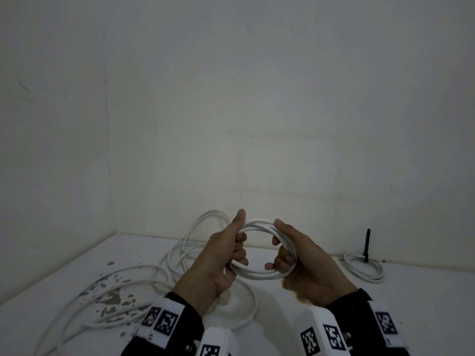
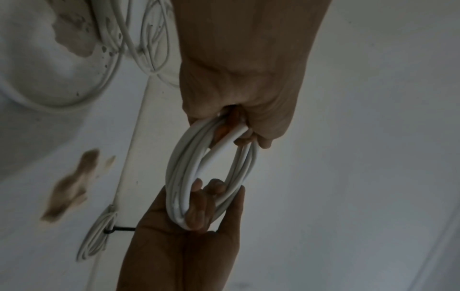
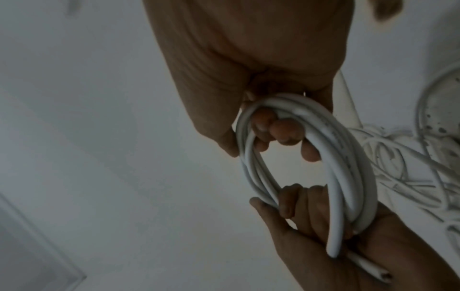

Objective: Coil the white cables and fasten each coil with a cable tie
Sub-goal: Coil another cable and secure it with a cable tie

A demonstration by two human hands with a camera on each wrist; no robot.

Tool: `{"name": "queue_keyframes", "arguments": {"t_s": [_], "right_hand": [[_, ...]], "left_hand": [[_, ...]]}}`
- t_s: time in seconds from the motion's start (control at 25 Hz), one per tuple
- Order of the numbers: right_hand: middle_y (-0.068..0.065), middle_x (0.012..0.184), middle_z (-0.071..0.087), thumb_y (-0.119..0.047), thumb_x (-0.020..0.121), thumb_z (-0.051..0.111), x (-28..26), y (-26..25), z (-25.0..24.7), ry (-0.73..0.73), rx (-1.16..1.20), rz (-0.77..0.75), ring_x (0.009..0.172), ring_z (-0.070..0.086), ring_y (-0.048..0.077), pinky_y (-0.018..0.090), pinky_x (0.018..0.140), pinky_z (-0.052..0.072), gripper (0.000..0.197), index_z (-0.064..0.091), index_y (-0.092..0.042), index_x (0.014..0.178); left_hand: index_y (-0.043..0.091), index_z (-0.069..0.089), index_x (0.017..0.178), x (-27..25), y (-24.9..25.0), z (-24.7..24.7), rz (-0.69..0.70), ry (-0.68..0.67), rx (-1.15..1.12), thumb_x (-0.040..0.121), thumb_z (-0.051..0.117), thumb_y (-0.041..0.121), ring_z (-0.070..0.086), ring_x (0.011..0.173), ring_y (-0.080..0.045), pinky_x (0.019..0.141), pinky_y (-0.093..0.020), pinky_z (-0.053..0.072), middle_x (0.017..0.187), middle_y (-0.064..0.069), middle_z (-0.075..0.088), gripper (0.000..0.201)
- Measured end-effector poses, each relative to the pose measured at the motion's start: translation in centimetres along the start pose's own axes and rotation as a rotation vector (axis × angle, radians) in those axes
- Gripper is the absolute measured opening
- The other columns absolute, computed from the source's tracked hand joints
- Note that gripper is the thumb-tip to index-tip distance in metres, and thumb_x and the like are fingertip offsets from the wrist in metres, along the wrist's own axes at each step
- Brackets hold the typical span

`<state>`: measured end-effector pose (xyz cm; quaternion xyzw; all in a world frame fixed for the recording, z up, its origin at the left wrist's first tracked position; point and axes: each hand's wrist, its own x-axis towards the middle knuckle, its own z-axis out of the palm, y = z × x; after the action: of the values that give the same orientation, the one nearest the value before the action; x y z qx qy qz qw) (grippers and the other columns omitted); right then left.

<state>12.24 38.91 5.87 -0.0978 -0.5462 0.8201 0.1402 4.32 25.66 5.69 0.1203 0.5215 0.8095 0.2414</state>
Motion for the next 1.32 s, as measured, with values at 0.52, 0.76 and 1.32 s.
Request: {"name": "queue_keyframes", "arguments": {"t_s": [0.52, 0.76, 1.32], "right_hand": [[0.0, 0.05, 0.027, -0.042, 0.092, 0.065, -0.2, -0.6, -0.4, 0.018, -0.101, 0.037, 0.04, 0.028, 0.014, 0.028, 0.047, 0.039, 0.038, 0.056, -0.007, 0.083], [0.0, 0.049, 0.027, -0.039, 0.092, 0.066, -1.1, -0.7, -0.4, -0.068, -0.486, -0.023, 0.041, 0.022, 0.014, 0.024, 0.043, 0.027, 0.038, 0.056, -0.009, 0.071], [0.005, 0.079, 0.071, -0.051, 0.097, 0.053, -7.5, -6.4, -12.5, 0.105, -1.101, 0.035, 0.065, 0.066, 0.018, 0.029, 0.06, 0.052, 0.042, 0.07, -0.013, 0.093]], "left_hand": [[0.01, 0.059, 0.077, -0.3, -1.0, -0.2, -0.029, -0.152, 0.181, 0.066, 0.07, 0.065, 0.047, 0.049, -0.015, 0.057, -0.032, 0.051, 0.057, -0.001, 0.047, 0.057], [0.013, 0.059, 0.065, -1.1, -0.4, -0.6, -0.175, -0.296, 0.281, 0.075, 0.06, 0.072, 0.033, 0.037, -0.011, 0.049, -0.026, 0.039, 0.047, 0.002, 0.036, 0.06], [0.015, 0.05, 0.065, -1.4, -5.7, 6.6, -0.058, -0.079, 0.469, 0.087, 0.064, 0.054, 0.025, 0.039, -0.011, 0.042, -0.022, 0.025, 0.046, 0.008, 0.028, 0.046]]}}
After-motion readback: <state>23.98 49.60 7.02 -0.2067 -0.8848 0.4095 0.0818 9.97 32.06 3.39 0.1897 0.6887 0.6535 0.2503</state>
